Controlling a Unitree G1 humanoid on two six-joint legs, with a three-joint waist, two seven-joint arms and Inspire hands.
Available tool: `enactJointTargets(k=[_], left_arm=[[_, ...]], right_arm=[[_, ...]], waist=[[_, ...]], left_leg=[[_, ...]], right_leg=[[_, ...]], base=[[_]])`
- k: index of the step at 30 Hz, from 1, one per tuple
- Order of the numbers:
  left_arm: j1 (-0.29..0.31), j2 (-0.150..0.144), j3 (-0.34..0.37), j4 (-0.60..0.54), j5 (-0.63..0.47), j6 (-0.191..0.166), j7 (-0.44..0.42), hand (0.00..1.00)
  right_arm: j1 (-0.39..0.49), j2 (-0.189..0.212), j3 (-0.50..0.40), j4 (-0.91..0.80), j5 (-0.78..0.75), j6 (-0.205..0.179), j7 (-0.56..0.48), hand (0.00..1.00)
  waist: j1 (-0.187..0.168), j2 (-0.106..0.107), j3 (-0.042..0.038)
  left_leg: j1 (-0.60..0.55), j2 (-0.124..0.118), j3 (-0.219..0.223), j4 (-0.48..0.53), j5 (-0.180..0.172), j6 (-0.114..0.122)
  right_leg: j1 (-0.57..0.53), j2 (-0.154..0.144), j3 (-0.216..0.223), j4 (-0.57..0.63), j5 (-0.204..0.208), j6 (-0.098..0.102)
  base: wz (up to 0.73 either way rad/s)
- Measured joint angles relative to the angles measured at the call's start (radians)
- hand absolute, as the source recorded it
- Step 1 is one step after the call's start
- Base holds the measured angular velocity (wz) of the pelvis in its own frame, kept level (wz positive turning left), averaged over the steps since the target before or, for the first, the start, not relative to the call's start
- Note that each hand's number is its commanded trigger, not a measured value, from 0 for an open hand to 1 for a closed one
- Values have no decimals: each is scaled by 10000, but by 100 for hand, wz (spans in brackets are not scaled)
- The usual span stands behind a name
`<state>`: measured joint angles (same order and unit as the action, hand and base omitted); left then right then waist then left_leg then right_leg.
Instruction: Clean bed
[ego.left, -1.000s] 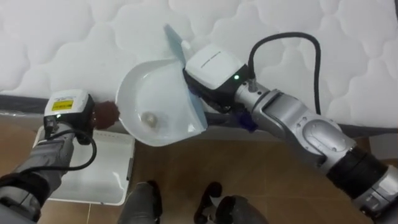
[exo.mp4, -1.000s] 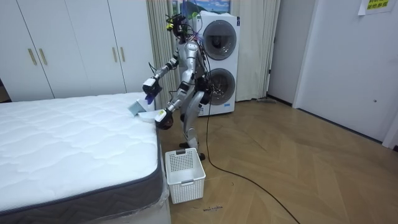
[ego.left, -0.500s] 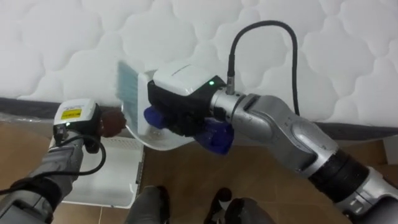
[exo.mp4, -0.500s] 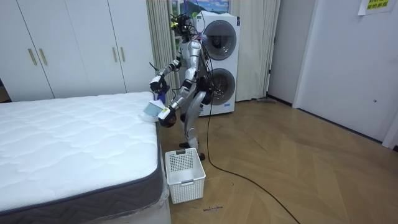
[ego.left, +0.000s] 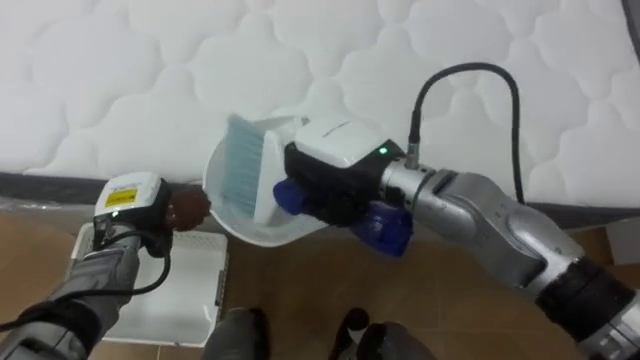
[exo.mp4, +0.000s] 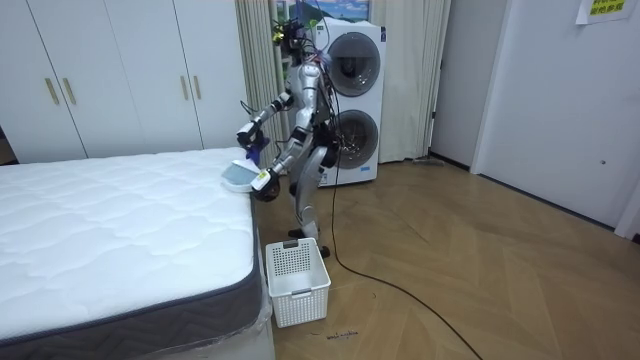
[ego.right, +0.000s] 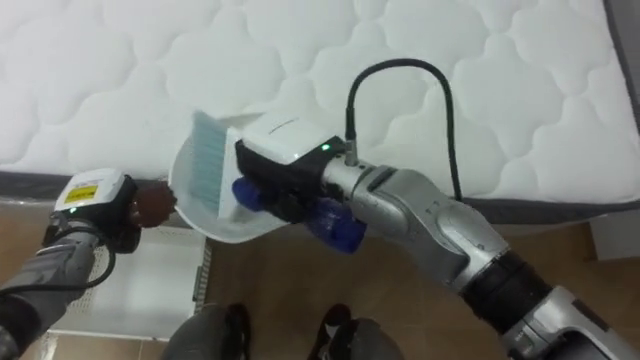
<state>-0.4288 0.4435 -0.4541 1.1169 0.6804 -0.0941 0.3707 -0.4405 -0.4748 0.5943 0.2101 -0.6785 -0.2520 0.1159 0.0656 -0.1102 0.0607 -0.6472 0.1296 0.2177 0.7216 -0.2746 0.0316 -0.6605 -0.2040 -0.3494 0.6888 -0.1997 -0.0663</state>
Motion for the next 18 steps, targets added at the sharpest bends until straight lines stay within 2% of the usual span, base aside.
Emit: enactJointTargets(k=[3, 6, 10, 14, 17, 18], left_arm=[[317, 63, 113, -193, -2, -93, 123, 100], [788, 64, 391, -810, 87, -238, 124, 100], [1484, 84, 683, -1348, 163, -241, 122, 100], [2065, -112, 820, -2079, 197, -247, 116, 100], [2780, -412, 1224, -2678, 206, -237, 107, 100], [3282, -476, 1427, -3094, 197, -241, 108, 100]], right_arm=[[557, -7, -667, 965, -153, -142, -751, 100], [1417, -104, -1606, 1514, -377, -67, -1417, 100], [2394, -121, -2177, 1709, -366, -89, -2098, 100], [3310, -64, -2813, 1860, -280, -114, -2559, 100], [4118, 141, -3381, 1824, 221, -144, -2899, 100], [4431, 195, -3521, 1805, 293, -119, -3003, 100]], waist=[[-124, -5, 4], [-93, -14, -1], [-106, 16, -22], [-169, 93, -69], [-215, 327, -232], [-241, 411, -368]], left_leg=[[273, -23, 21, -207, -16, -11], [452, -35, 99, -414, -38, -21], [896, -19, 242, -736, -93, -84], [1436, -27, 267, -1095, -105, -144], [2115, -26, 308, -1520, -101, -179], [2469, -34, 379, -1779, -87, -208]], right_leg=[[244, 15, 59, -189, 5, 60], [353, 54, 104, -316, 4, 115], [677, 230, 192, -644, 26, 158], [1207, 335, 212, -1003, 15, 243], [1912, 469, 144, -1487, 69, 347], [2205, 492, 160, -1682, 87, 380]], base=[[-2], [-4], [-13], [-1], [-2], [-10]])
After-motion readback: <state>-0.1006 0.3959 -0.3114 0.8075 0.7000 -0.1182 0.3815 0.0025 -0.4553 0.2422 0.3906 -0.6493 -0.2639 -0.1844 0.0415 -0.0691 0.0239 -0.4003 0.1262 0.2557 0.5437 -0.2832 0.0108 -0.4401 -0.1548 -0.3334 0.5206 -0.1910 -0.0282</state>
